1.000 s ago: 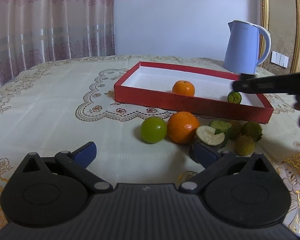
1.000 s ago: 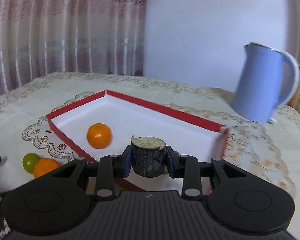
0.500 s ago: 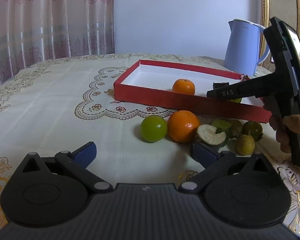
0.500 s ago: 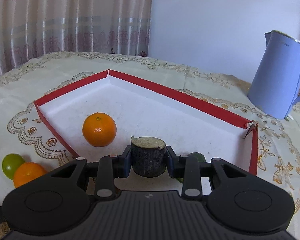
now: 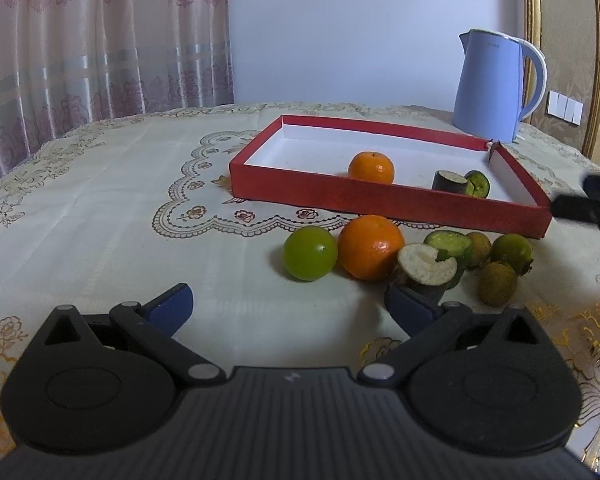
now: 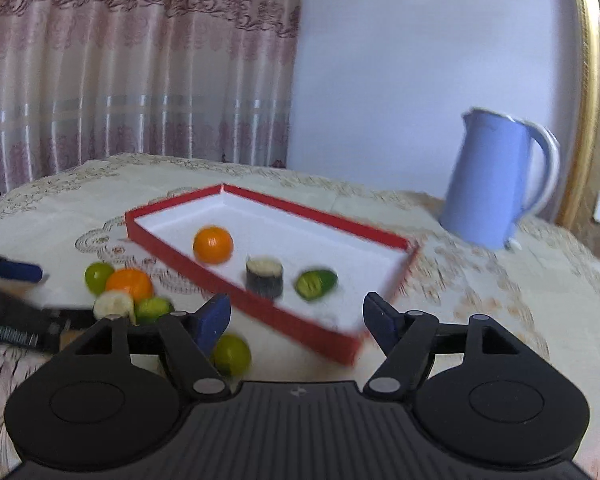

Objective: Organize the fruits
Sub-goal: 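Grasp the second dark cylinder piece with the left gripper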

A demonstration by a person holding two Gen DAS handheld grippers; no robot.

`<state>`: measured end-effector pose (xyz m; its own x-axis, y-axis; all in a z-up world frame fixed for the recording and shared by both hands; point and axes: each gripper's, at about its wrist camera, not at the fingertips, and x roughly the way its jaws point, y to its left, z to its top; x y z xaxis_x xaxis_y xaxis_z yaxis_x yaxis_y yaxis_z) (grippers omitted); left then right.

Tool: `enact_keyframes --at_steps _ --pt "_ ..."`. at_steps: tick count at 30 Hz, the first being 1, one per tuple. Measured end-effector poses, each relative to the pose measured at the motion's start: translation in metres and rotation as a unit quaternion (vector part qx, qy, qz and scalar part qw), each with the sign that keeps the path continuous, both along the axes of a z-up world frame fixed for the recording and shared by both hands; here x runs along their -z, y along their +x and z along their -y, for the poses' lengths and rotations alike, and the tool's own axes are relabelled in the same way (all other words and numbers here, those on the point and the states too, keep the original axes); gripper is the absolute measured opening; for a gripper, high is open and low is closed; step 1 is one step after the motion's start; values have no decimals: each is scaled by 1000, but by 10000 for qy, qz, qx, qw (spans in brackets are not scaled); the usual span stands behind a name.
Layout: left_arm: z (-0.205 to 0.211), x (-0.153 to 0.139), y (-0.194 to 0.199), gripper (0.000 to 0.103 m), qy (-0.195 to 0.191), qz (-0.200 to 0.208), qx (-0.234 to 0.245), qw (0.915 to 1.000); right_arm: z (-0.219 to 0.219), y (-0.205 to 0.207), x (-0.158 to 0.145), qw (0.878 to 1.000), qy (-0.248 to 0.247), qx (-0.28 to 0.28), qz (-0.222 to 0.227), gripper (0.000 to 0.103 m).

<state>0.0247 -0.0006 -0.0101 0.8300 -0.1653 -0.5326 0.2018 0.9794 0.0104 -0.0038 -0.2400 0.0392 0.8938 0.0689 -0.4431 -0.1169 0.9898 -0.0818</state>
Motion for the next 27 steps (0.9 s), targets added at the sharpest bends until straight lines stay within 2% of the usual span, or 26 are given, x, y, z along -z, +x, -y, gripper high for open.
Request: enact_keyframes --at_steps 5,9,12,18,23,26,27 --pt "4 0 -1 103 159 3 -63 9999 13 -11 21 9982 -28 524 -297 76" --pt "4 -6 -9 103 84 9 -62 9999 32 -4 31 9935 268 900 -638 77" --pt "7 -15 -22 103 14 130 48 9999 48 -1 35 9882 489 1266 -711 85" --pt "30 -22 -35 103 186 250 371 9988 70 -4 40 9803 1151 1393 -803 86" --pt "45 -18 -27 103 153 240 378 9989 69 -2 40 9804 1091 1397 -858 88" --pt "54 -14 -16 91 264 103 352 9990 69 1 40 9804 1083 1394 -873 88" --pt "56 -12 -10 82 305 -29 338 9990 69 1 40 9800 1130 1388 -867 88"
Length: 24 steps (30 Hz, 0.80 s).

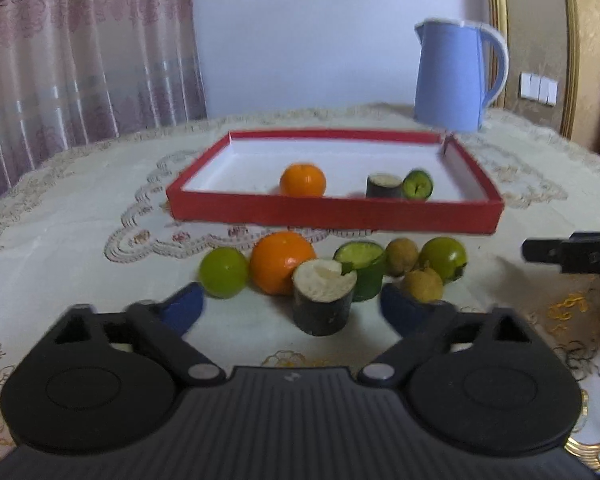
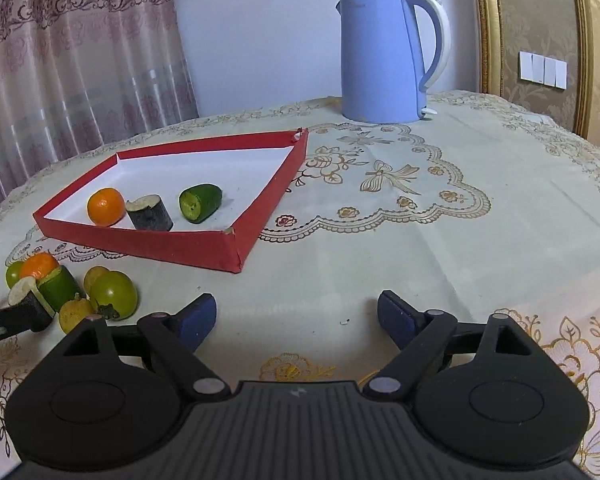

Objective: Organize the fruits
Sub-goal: 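Grasp the second dark cylinder piece with the left gripper, then lower the cylinder piece into the red tray and open the left gripper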

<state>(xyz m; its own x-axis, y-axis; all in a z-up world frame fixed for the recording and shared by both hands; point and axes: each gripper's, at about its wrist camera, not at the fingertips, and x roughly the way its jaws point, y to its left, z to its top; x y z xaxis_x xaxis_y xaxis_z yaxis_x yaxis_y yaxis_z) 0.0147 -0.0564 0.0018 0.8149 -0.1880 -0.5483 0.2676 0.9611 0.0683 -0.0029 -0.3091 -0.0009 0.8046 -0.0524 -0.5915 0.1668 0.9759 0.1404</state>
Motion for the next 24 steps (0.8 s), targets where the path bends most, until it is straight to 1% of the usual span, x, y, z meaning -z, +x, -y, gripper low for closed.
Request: enact_keyframes --at_steps 1,3,5,7,9,11,15,17,20,24 --pt "1 3 5 76 24 -116 -52 9999 1 0 0 10000 44 0 14 88" --pt "0 7 13 69 -20 -297 -78 9995 3 -1 0 9999 102 -3 26 89" --pt "-1 8 15 62 -112 -320 -63 9994 3 0 1 9999 105 -8 16 89" --pt "2 7 14 40 -94 -295 35 9995 2 1 1 10000 71 -14 -9 90" --pt "7 6 12 30 -20 -265 96 9996 1 2 1 10000 33 -24 -28 90" --pt "9 6 12 30 10 -229 72 9997 2 1 1 10000 50 -25 -21 90" --pt "6 4 9 30 -64 -268 69 9996 4 0 1 9999 142 -23 16 90" --pt "4 -1 5 30 -111 -223 78 9997 4 0 1 9999 136 -22 13 90" --pt "0 -13 -1 30 -131 -52 108 9998 4 1 1 9999 124 -23 7 90" --pt "-3 -32 6 30 -250 85 123 9996 4 1 1 10000 68 -25 -21 91"
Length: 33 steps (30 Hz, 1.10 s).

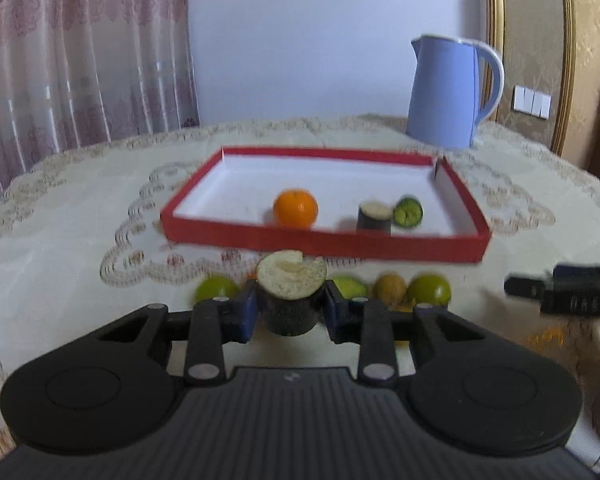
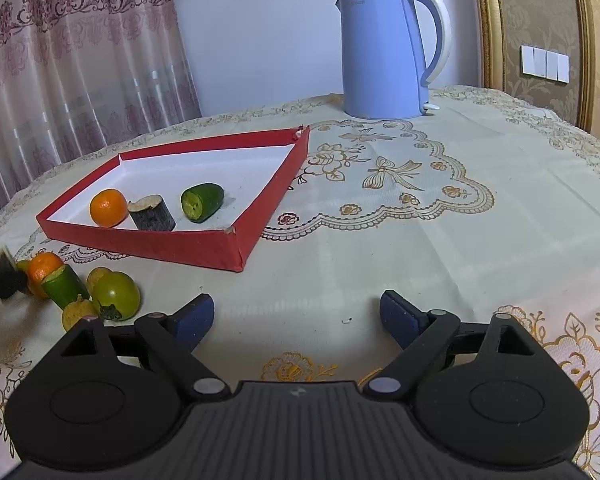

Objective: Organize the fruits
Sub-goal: 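Lower the cylinder piece into the red tray and open the left gripper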

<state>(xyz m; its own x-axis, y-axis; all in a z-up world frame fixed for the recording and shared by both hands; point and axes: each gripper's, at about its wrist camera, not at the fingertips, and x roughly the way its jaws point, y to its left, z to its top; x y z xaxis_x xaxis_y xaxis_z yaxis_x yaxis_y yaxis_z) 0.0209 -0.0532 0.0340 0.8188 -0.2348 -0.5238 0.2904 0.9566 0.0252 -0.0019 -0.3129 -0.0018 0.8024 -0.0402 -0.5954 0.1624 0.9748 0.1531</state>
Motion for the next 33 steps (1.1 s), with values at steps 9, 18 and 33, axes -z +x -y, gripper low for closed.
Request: enact_keyframes --at_steps 9,18,33 --pt "14 -12 78 30 227 56 -252 9994 -4 2 0 9999 -127 -9 -62 91" --pt "26 5 158 30 396 -263 -475 9977 -9 3 0 9995 -297 -16 -141 91" --pt "15 6 159 78 512 35 -691 9963 -16 6 0 9982 -534 -33 -254 92"
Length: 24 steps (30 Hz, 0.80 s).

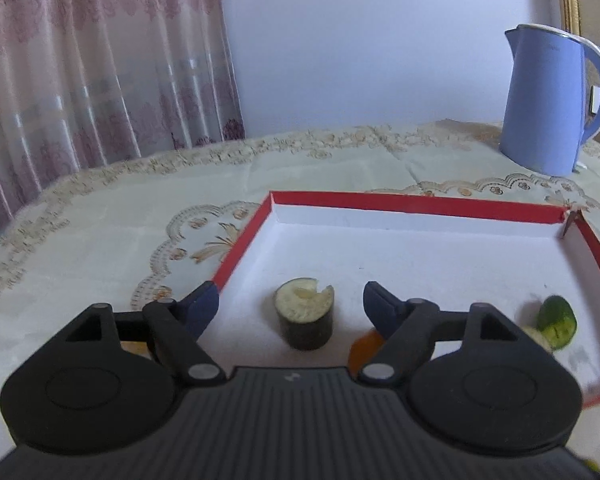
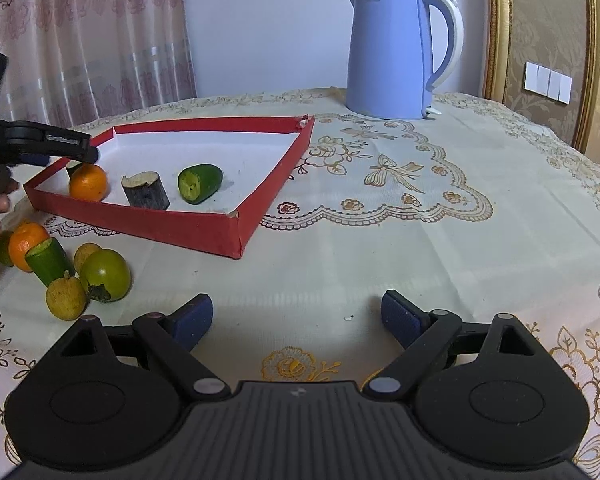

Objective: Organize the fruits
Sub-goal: 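Lower the cylinder piece into the red tray and open the left gripper, then close the right gripper around the round green lime on the cloth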

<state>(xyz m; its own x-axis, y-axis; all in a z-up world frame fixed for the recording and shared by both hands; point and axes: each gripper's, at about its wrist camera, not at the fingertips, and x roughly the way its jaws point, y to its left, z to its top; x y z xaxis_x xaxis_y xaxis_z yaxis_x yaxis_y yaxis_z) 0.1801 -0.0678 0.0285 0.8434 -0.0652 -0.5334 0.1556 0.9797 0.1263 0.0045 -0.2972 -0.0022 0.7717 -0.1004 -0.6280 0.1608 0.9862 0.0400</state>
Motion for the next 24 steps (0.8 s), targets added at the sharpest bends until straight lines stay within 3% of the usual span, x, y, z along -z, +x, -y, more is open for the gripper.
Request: enact_keyframes --at_steps 3,6,10,18,24 --pt "-6 -6 -26 78 26 225 52 9997 -1 0 0 10000 -37 -2 -17 92" --pt "-16 -12 -56 78 -224 296 153 9992 -1 0 0 10000 -45 -2 -22 92" --pt "-26 -10 -99 85 -343 340 316 9983 -2 1 0 10000 -68 -13 -38 94" --pt "-38 14 -151 85 -595 -73 525 9968 -1 -5 -3 9995 107 -227 192 94" --pt "-48 27 -154 85 -561 -220 407 9974 -28 -13 -10 9953 101 -798 533 94"
